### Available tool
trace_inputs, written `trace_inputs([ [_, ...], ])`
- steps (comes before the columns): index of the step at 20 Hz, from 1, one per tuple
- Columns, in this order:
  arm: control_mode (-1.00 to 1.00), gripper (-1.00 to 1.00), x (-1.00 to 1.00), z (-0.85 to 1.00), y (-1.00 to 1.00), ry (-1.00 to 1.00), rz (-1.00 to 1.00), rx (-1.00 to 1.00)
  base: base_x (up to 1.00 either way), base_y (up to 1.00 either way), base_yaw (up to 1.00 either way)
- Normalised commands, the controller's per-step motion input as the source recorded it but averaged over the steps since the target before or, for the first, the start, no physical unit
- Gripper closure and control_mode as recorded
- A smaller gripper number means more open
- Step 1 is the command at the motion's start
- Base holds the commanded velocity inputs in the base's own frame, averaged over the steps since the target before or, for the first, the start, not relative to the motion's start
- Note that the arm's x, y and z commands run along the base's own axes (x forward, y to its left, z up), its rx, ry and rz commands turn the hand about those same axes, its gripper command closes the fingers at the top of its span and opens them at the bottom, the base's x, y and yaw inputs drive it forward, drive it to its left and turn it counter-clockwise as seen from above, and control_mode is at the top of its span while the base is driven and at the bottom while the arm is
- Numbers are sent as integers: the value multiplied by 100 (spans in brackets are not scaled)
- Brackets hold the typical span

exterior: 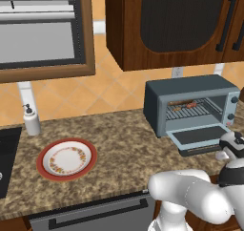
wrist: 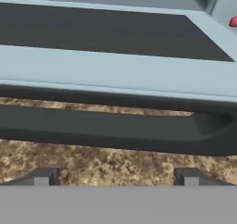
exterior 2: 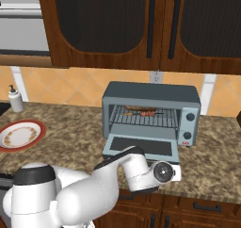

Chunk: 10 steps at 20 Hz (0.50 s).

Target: Pick up the kebab skewer and baguette bread, and place them inside the toaster oven. Close the toaster oven door and start by setting the timer.

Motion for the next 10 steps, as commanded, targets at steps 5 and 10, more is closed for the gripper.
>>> trace_inputs([
  [5,-100,-100,0,-25,0,0,0,0,0,0,0],
  [10,-100,-100,6,-20,0,-2,0,0,0,0,0],
])
